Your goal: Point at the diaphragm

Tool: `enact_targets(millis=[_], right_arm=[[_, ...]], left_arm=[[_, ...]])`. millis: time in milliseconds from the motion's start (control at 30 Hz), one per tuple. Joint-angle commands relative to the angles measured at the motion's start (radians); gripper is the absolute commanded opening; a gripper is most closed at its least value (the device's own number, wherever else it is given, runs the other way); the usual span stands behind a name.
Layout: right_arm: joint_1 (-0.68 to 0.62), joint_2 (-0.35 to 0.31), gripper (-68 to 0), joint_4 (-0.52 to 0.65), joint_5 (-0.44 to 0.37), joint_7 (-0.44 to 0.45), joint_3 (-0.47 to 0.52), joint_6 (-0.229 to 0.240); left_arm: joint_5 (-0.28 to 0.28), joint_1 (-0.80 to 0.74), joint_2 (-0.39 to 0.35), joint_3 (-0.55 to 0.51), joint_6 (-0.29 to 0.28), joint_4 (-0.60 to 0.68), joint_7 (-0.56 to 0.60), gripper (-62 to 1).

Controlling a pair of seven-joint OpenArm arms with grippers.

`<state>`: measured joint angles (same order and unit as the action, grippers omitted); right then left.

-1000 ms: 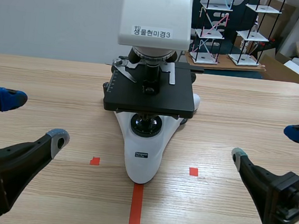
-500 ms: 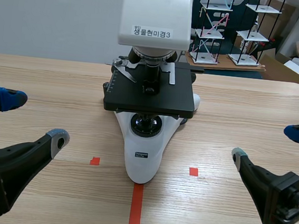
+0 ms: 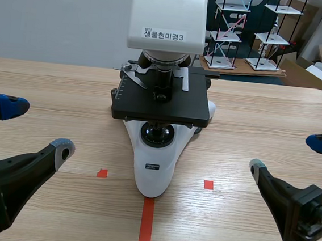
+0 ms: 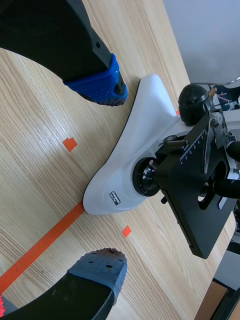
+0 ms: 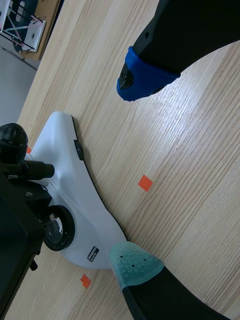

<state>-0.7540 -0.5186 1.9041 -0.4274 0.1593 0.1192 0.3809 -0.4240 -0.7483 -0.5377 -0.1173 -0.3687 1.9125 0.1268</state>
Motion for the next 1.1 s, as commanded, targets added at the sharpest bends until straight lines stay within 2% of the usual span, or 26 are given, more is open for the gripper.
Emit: enact_targets(millis=[0,367,467,500,567,633,733,800,900,1067], right_arm=[[0.003,-0.01,-5.4,0.019,-0.01,0.023,0.004,-0.003],[0.003,-0.01,-5.4,0.019,-0.01,0.023,0.004,-0.003],[0.003,-0.01,-5.4,0.019,-0.01,0.023,0.004,-0.003],[0.003,-0.01,-5.4,0.019,-0.01,0.023,0.004,-0.003],[0.003,-0.01,-5.4,0.019,-0.01,0.023,0.004,-0.003],[0.003,-0.01,-5.4,0.019,-0.01,0.023,0.004,-0.003],[0.003,-0.01,-5.4,0.019,-0.01,0.023,0.004,-0.003],[0.003,-0.01,-5.4,0.019,-0.01,0.023,0.004,-0.002],[0.003,-0.01,-5.4,0.019,-0.01,0.023,0.004,-0.002],[0.003,-0.01,-5.4,0.019,-0.01,0.023,0.004,-0.002]], left_arm=[[-0.007,0.001,0.003,-0.003,-0.001,0.013,0.014,-0.7],[-0.007,0.001,0.003,-0.003,0.0,0.013,0.014,-0.8],[-0.006,0.001,0.003,-0.003,0.0,0.013,0.014,-3.7],[-0.006,0.001,0.003,-0.003,0.0,0.013,0.014,-5.7],[-0.006,0.001,0.003,-0.003,0.012,0.013,0.013,-13.6],[-0.006,-0.002,0.01,-0.002,0.023,0.008,0.011,-25.2],[-0.006,-0.005,0.026,0.004,0.022,-0.025,0.013,-47.2],[-0.005,-0.003,0.039,0.015,0.018,-0.063,0.032,-57.5],[0.013,-0.002,0.059,0.043,0.014,-0.137,0.134,-58.2],[0.142,0.036,0.113,0.09,0.014,-0.355,0.413,-58.2]])
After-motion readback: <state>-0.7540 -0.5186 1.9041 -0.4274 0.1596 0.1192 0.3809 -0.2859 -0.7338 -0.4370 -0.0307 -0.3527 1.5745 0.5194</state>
